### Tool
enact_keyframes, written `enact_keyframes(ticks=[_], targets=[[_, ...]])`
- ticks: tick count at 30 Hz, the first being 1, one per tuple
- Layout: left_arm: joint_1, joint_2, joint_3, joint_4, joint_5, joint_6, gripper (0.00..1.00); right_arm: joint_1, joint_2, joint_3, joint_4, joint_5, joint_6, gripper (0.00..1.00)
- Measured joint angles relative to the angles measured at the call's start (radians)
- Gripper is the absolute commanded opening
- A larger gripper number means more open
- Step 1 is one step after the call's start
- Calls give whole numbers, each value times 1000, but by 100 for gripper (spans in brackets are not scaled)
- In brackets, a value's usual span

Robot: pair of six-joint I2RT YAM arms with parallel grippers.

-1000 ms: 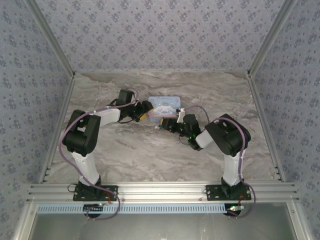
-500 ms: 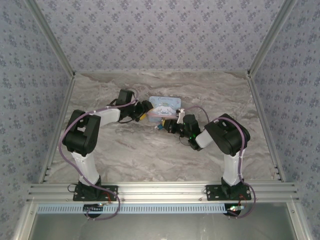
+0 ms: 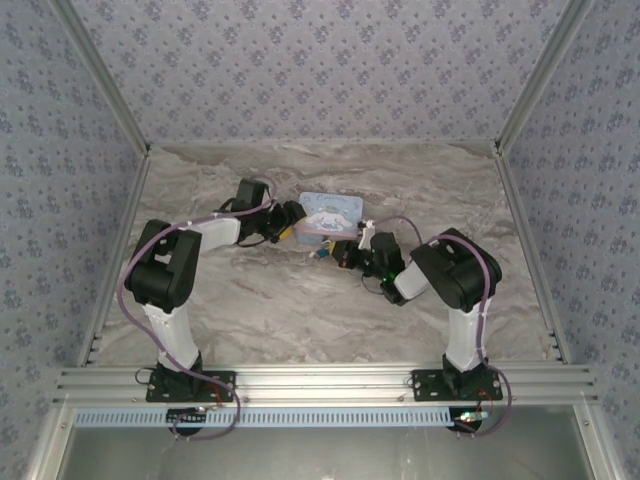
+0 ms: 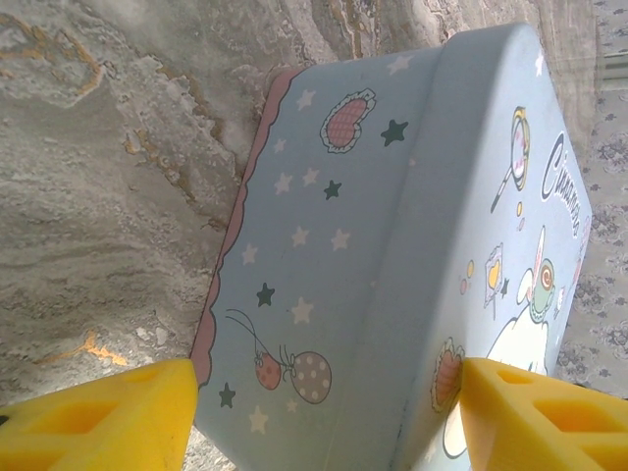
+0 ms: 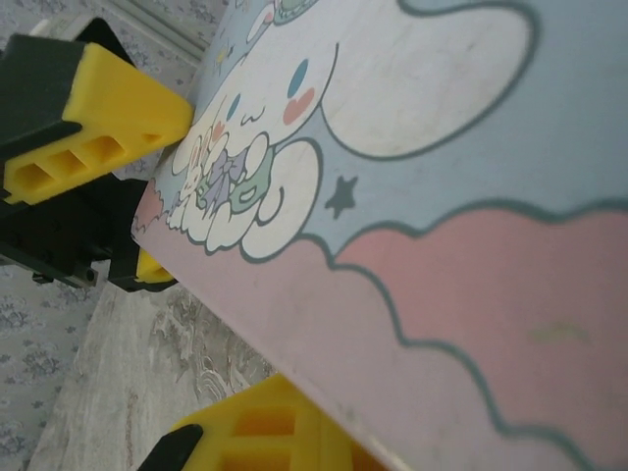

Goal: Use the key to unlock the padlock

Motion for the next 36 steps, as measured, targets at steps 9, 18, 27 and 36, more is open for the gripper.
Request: enact_keyframes(ticks=[9,18,27,36], targets=[[0,-26,-40,26,-8,0,69,-41,-43,-70,54,39,32,1],[4,-37,-50,21,-10,-1,77,-46,-170,-113,-17,48,-10,1],[72,-194,-64,-113,-58,72,88,-48,-463,-146,-344,54,-140,1],[116,-623,-153,-133,-291,205,99,-45,-729,-5,-923,-5,-323,1]])
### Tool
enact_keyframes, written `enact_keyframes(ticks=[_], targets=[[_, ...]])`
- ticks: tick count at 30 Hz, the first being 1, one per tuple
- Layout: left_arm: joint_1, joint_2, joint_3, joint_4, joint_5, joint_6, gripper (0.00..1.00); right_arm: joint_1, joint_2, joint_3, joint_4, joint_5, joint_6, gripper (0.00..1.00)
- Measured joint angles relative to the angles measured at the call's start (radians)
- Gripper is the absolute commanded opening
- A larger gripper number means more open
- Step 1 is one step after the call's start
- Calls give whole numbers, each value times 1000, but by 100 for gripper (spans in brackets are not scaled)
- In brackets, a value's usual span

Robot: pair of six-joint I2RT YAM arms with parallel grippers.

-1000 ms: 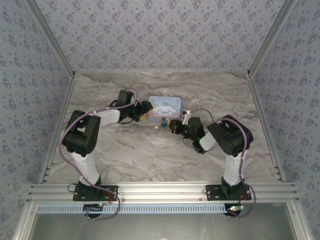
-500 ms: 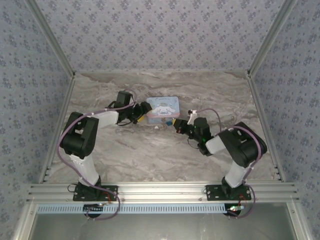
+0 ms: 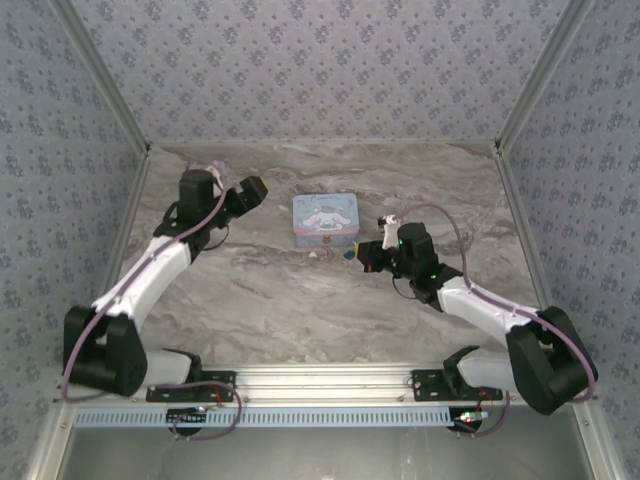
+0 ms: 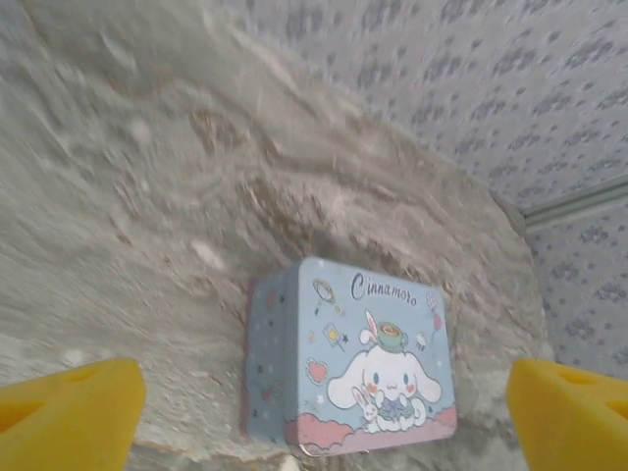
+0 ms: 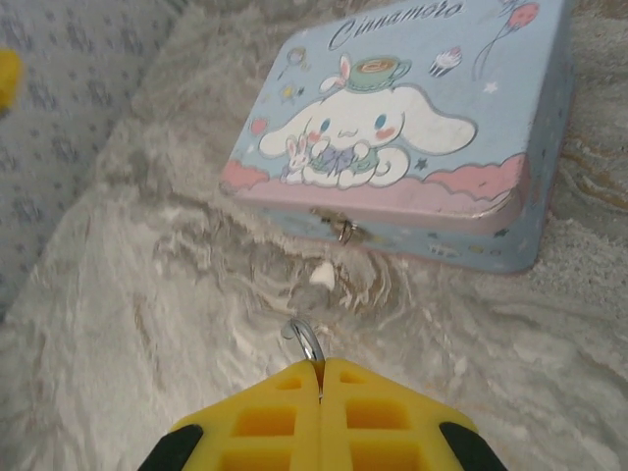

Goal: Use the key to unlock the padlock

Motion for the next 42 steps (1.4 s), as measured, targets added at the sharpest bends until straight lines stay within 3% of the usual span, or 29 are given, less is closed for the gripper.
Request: enact_keyframes(ticks=[8,13,23,30,35,39,42], targets=[[9,-248,-85,-16,-214,87,99,87,-14,153,-449,-56,-95,1],[17,-296,-96,-33,-281,113,99,164,56,159,-584,-74,-96,1],[20,-298,-96,-51,-304,117,99,176,262,168,-574,-111,-65,2],[20,-300,-111,-61,-304,117,100,176,318,171,-518,-130,-47,13],[20,-301,-112,-73,-305,125,99,170,309,173,-516,-107,-50,33],[20,-304,-112,-88,-319,142,99,151,226,175,-539,-48,-66,35],[20,-322,-112,-104,-340,160,100,125,117,183,-560,50,-94,43]])
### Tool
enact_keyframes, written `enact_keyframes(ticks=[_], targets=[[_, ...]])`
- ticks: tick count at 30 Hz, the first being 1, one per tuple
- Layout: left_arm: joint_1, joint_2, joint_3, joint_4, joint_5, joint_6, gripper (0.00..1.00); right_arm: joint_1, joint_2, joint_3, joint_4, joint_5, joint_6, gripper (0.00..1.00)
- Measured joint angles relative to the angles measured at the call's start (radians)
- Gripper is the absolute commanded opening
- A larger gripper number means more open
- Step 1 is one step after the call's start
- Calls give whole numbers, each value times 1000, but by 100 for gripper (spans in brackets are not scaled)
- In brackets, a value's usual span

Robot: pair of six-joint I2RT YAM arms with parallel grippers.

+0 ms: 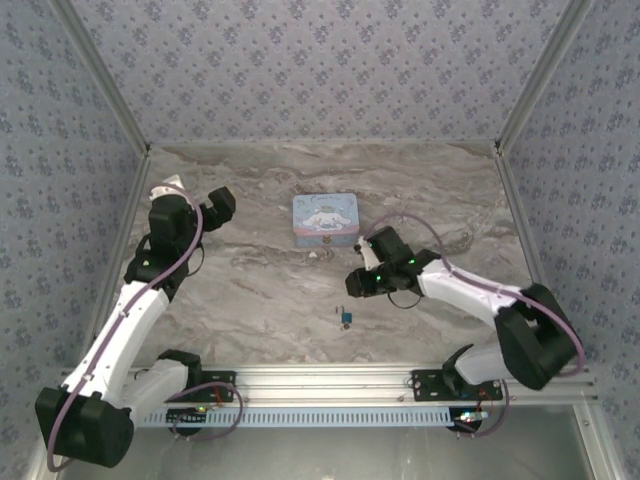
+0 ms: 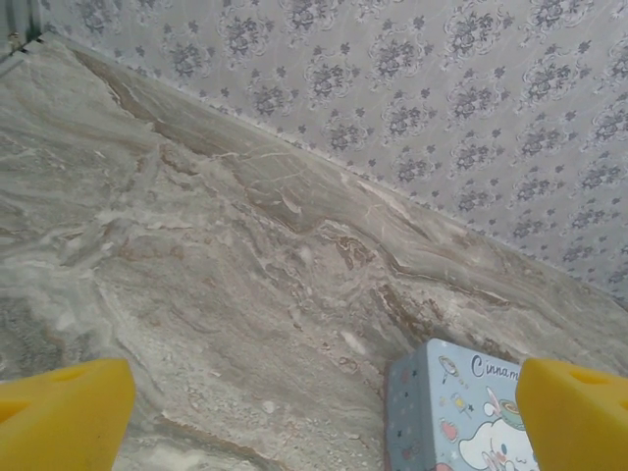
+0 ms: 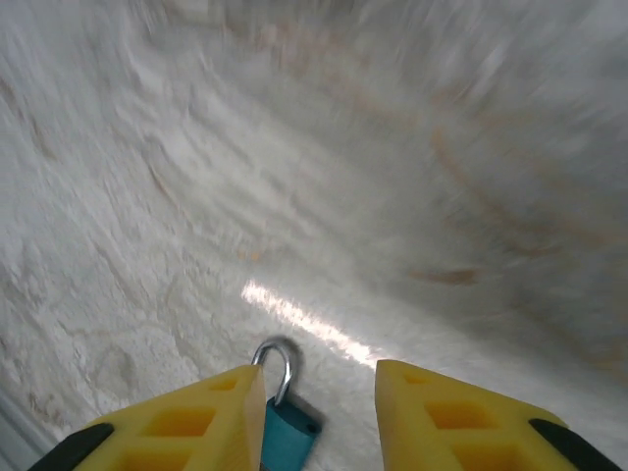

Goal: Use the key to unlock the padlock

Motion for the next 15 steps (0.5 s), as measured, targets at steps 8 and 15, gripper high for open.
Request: enact_keyframes(ticks=[8,15], targets=[[2,-127,-80,13,-115,100,100,-106,-357,-37,21,374,-89,80],[13,-177,-274,144,-240,232,99,-317,-610,-290,177,542,-129,100]])
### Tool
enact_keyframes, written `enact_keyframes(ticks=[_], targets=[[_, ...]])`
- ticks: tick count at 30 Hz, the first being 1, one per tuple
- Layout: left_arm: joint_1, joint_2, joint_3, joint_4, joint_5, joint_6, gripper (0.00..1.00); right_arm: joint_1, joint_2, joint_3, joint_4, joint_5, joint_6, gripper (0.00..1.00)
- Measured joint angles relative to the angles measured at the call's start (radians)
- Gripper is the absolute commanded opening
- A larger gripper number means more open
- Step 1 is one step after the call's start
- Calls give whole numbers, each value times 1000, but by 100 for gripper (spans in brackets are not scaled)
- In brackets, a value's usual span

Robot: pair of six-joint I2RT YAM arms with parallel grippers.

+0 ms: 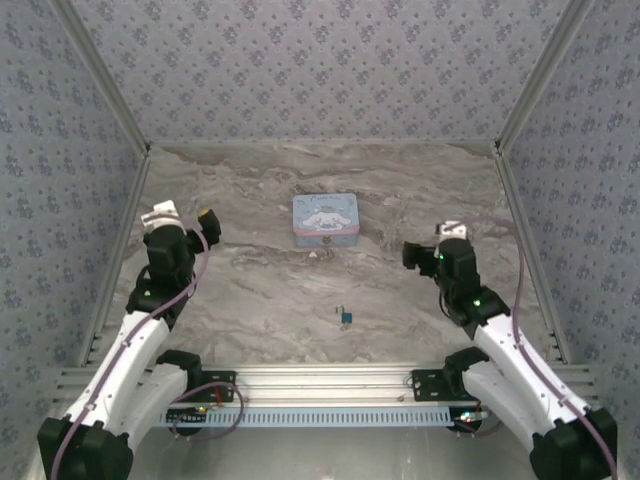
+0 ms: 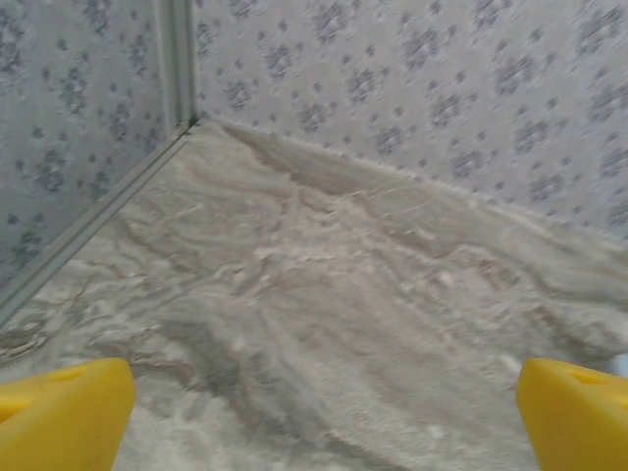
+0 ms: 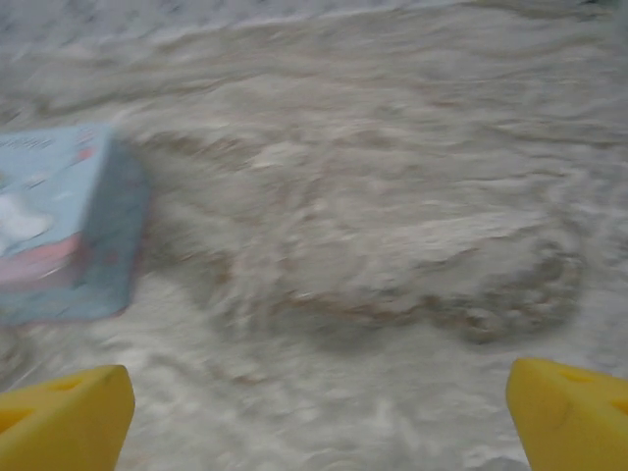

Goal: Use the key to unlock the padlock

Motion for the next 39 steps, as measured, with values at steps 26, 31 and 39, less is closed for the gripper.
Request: enact_keyframes(ticks=[26,31,39], targets=[[32,449,-272,639,15,323,99,-349,669,-231,1017,-218,-222,100],[49,558,-279,805,75,388,100,-350,790,-208,1089,-241,-237,100],[132,718,-295,1006,184,397,99,-355,792,-68,1009,-271,-244,100]])
